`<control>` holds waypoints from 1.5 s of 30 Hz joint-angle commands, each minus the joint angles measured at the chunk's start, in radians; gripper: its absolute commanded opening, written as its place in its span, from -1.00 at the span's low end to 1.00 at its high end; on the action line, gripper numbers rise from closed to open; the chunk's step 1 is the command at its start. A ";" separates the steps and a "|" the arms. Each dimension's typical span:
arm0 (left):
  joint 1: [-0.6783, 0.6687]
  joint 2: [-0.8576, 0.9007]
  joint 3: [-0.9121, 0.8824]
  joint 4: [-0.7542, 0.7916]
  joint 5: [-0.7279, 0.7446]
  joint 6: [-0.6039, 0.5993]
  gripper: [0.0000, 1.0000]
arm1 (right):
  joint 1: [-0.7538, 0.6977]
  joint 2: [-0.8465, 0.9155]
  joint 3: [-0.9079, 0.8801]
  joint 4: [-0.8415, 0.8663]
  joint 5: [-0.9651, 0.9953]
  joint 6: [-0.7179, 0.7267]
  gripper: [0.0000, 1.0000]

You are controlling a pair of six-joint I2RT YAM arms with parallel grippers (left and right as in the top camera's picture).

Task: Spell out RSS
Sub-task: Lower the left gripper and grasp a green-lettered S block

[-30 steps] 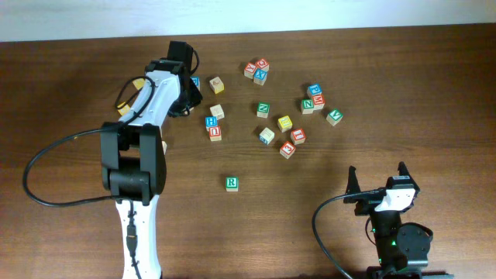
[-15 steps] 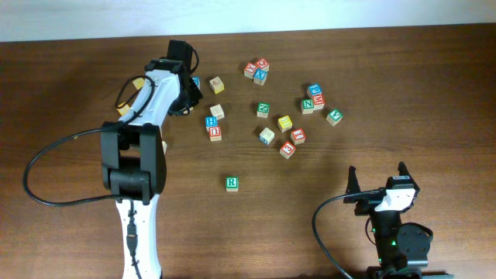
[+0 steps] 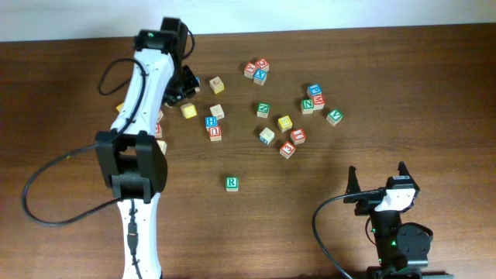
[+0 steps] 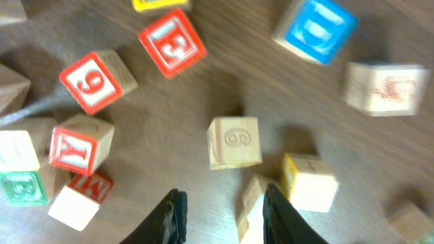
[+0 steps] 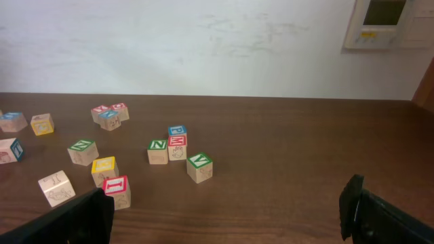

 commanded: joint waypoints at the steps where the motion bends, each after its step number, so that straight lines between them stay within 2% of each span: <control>1: -0.018 0.005 0.129 -0.107 0.136 0.096 -0.42 | 0.005 -0.008 -0.008 -0.003 0.012 -0.003 0.97; 4: -0.029 0.005 0.159 -0.133 0.082 0.096 -0.38 | 0.005 -0.008 -0.008 -0.003 0.012 -0.003 0.97; 8: -0.029 0.005 0.128 -0.137 0.031 0.096 -0.12 | 0.005 -0.008 -0.008 -0.003 0.012 -0.003 0.97; 12: -0.029 0.006 0.051 -0.129 -0.001 0.096 -0.06 | 0.005 -0.008 -0.008 -0.003 0.012 -0.003 0.97; 18: -0.031 0.006 -0.142 0.005 -0.010 0.087 0.01 | 0.005 -0.008 -0.008 -0.003 0.012 -0.003 0.97; 20: -0.032 0.006 -0.220 0.079 -0.010 0.080 0.15 | 0.005 -0.008 -0.008 -0.003 0.012 -0.003 0.97; 23: -0.032 0.006 -0.285 0.161 -0.011 0.080 0.21 | 0.005 -0.008 -0.008 -0.003 0.012 -0.003 0.97; 32: -0.029 0.009 -0.307 0.261 -0.011 0.080 0.20 | 0.005 -0.008 -0.008 -0.003 0.012 -0.003 0.97; 35: -0.029 0.015 -0.308 0.267 -0.010 0.074 0.05 | 0.005 -0.008 -0.008 -0.003 0.012 -0.003 0.97; 41: -0.036 0.022 -0.329 0.255 -0.010 0.057 -0.08 | 0.005 -0.008 -0.008 -0.003 0.012 -0.003 0.97; 45: -0.037 0.022 -0.330 0.263 -0.010 0.057 -0.26 | 0.005 -0.008 -0.008 -0.003 0.012 -0.003 0.97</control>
